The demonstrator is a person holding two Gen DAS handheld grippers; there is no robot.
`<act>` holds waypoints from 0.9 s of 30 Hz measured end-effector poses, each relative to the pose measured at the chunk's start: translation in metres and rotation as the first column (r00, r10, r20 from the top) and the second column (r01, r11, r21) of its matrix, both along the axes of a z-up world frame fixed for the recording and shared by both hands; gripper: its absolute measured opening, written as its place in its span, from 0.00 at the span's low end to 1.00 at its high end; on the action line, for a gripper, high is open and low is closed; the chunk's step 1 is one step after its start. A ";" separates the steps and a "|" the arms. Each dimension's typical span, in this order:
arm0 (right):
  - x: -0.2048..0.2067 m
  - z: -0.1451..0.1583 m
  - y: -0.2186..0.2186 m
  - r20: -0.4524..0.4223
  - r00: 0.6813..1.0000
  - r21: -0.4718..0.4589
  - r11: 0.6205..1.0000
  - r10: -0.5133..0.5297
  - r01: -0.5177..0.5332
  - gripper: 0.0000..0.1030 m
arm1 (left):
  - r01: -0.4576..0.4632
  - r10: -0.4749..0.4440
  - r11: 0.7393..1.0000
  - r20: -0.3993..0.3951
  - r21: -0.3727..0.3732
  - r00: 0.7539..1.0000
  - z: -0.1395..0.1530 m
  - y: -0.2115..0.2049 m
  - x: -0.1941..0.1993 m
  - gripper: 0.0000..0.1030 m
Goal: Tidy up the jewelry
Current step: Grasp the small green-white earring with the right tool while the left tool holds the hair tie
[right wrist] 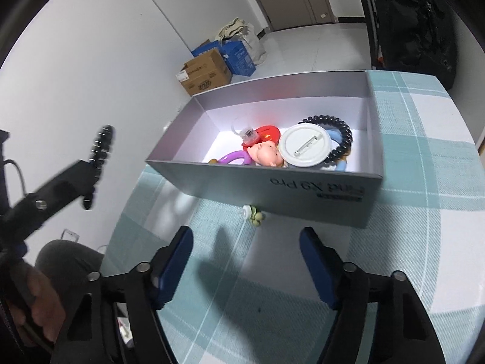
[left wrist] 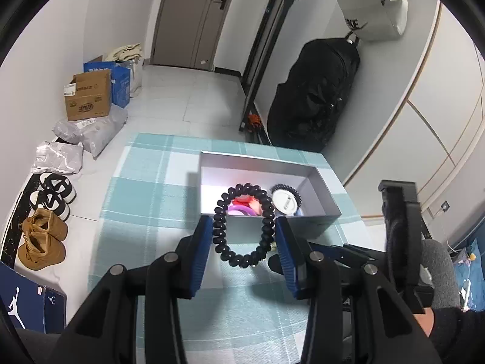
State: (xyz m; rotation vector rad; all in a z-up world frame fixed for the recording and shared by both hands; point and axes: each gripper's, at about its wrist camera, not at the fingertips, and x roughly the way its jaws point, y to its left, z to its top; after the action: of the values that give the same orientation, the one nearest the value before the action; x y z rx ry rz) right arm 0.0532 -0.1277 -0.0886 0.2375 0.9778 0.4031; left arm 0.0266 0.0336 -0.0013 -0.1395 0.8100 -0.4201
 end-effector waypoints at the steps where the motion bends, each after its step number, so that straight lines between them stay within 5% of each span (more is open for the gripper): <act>1: 0.002 -0.001 0.002 0.003 1.000 -0.008 1.000 -0.004 0.004 0.67 | -0.005 0.005 1.000 0.004 0.000 1.000 0.000 0.002 0.000 0.36; 15: 0.000 -0.004 0.043 0.101 0.994 -0.220 0.975 0.047 -0.024 0.48 | -0.018 0.017 0.999 -0.010 -0.042 1.000 -0.001 0.014 0.005 0.36; 22: -0.006 -0.007 0.057 0.147 0.988 -0.348 0.937 0.036 0.018 0.28 | -0.016 0.015 0.999 -0.007 -0.034 1.000 -0.002 0.013 0.005 0.36; 27: -0.006 -0.007 0.053 0.148 0.989 -0.355 0.934 0.027 0.028 0.13 | -0.017 0.017 1.000 -0.005 -0.025 1.000 -0.002 0.012 0.005 0.36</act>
State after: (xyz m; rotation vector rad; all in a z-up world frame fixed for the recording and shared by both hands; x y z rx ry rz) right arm 0.0475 -0.0746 -0.0955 -0.1214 0.8835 0.2323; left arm 0.0319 0.0458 -0.0032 -0.1709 0.8077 -0.4142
